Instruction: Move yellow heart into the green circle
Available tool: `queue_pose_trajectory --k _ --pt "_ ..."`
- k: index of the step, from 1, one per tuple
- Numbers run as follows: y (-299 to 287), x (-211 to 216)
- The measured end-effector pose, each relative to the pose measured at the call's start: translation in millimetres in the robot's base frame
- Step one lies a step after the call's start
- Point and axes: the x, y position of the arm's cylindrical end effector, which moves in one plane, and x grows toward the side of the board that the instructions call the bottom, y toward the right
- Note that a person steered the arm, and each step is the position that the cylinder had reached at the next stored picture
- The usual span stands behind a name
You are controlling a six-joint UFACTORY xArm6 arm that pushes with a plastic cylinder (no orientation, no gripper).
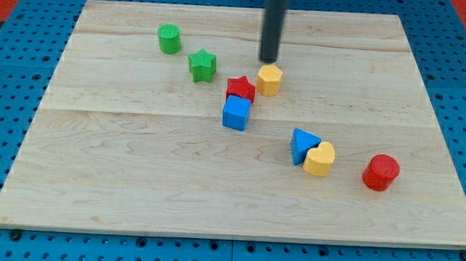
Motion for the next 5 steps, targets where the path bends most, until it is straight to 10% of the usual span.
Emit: queue_pose_trajectory --k 4,5 --pt "106 102" --pt "101 42"
